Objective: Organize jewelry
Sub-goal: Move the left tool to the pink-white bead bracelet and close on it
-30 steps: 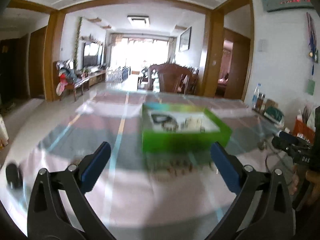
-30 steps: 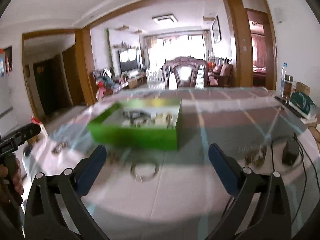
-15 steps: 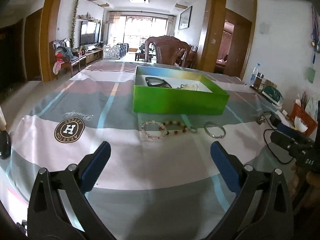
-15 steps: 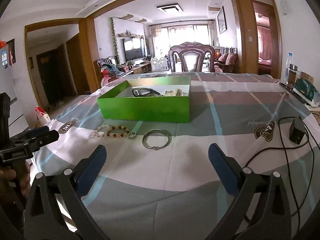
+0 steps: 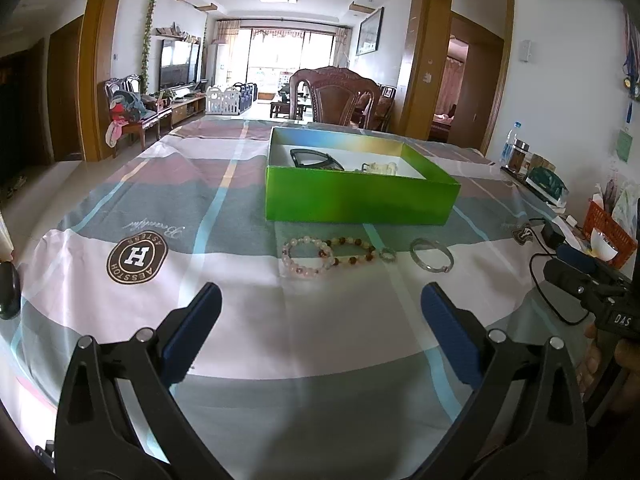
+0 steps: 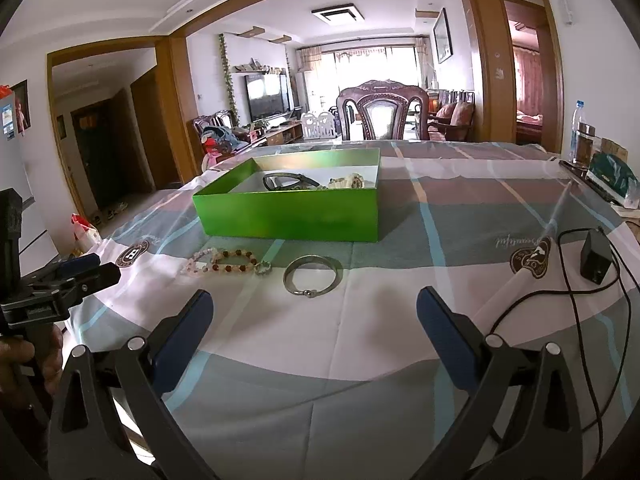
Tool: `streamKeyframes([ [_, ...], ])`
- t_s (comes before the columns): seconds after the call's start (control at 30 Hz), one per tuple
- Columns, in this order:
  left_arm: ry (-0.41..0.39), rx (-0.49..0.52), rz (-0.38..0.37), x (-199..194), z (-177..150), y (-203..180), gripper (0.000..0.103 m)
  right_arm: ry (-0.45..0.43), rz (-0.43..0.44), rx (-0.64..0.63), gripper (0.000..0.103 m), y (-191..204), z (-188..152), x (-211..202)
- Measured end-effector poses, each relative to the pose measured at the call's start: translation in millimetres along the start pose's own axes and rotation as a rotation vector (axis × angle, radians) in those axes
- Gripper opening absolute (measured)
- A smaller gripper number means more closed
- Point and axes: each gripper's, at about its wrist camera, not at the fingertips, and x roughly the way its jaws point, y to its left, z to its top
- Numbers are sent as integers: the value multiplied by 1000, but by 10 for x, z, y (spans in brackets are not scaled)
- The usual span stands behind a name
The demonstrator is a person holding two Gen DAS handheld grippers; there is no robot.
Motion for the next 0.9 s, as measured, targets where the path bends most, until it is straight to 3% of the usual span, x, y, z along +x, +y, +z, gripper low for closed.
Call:
streamKeyframes([
  [0.4, 24, 10, -10, 116, -12, 11, 99, 18, 15, 7, 99, 5, -23, 52],
  [0.63, 92, 104, 11, 446, 136, -139, 92, 41, 23, 16, 99, -6, -61, 107],
  [0.7, 119, 131, 13, 573, 197, -173, 86, 44, 25, 15, 99, -3, -70, 110],
  [0.9, 250, 193, 13, 1007, 339, -205, 54, 58, 24, 29, 99, -48, -109, 124],
])
